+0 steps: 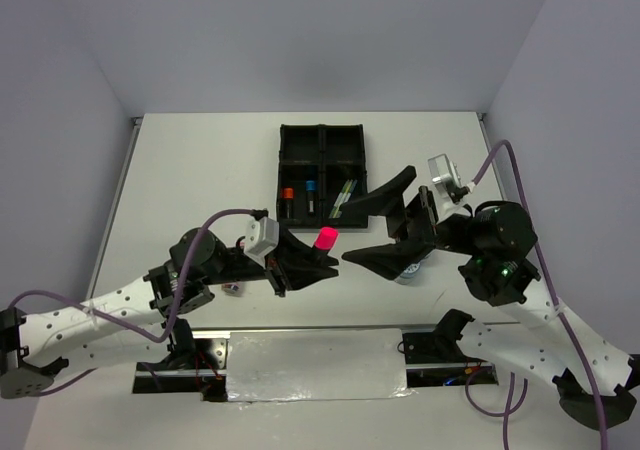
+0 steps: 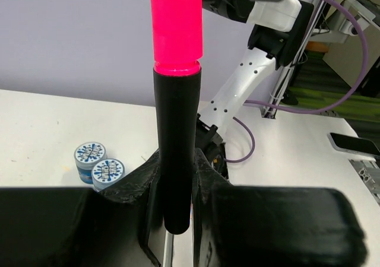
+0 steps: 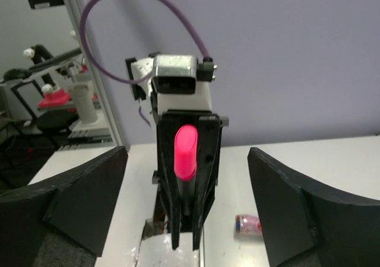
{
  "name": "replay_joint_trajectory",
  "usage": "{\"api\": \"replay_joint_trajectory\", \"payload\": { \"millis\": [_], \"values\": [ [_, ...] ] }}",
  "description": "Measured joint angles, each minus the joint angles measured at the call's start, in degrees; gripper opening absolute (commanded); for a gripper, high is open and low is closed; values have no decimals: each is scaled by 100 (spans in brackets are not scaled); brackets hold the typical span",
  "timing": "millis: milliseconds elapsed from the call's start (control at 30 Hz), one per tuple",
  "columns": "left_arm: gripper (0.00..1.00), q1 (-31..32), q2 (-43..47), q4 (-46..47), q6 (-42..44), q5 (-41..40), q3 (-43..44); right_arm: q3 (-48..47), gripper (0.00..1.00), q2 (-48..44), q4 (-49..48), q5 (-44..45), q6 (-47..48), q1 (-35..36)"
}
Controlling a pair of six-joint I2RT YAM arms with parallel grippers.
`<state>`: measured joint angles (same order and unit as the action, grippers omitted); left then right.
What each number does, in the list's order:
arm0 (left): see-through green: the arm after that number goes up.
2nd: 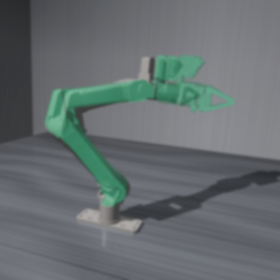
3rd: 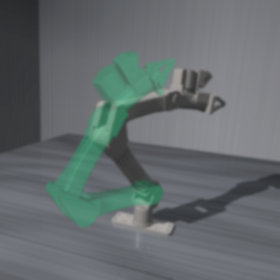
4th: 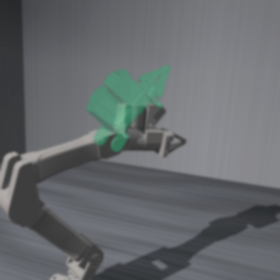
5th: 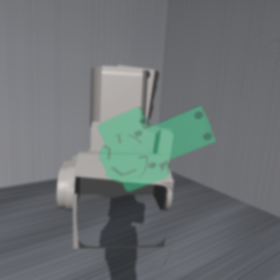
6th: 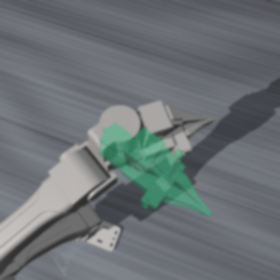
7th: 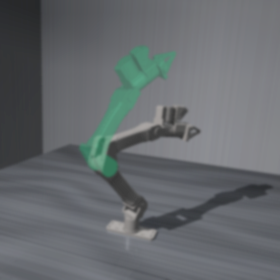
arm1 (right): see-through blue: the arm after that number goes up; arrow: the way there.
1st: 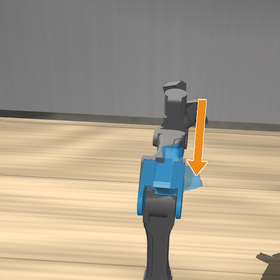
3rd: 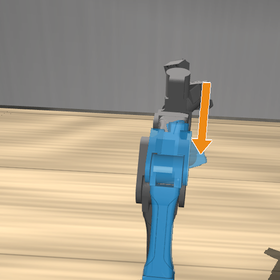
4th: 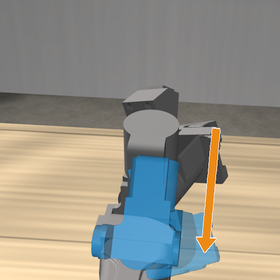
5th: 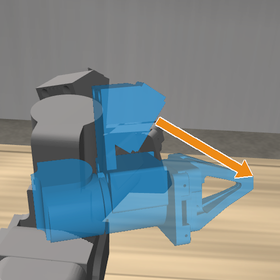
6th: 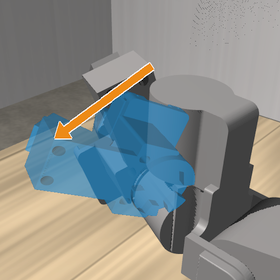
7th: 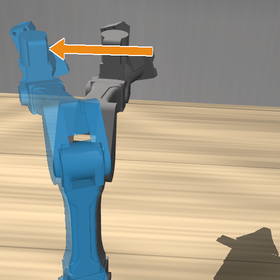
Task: Sort the stationery into containers
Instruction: Close the pen cap on the pen.
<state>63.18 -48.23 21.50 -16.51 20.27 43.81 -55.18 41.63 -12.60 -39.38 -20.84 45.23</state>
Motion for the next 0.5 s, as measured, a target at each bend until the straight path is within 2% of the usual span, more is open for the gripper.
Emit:
{"api": "replay_joint_trajectory", "payload": {
  "millis": [167, 300, 400, 500],
  "values": [
    [0, 0, -59, 20, -11, 66, -4, 94, 66, 17, -369, 166, -173, 0],
    [0, 0, -105, 68, -20, 66, -11, 133, 64, 114, -640, 164, -315, 0],
    [0, 0, -160, 90, -22, 61, -11, 188, 48, 190, -846, 146, -417, 0],
    [0, 0, -240, 87, -22, 59, -11, 238, 46, 264, -929, 133, -518, 0]
  ]
}}
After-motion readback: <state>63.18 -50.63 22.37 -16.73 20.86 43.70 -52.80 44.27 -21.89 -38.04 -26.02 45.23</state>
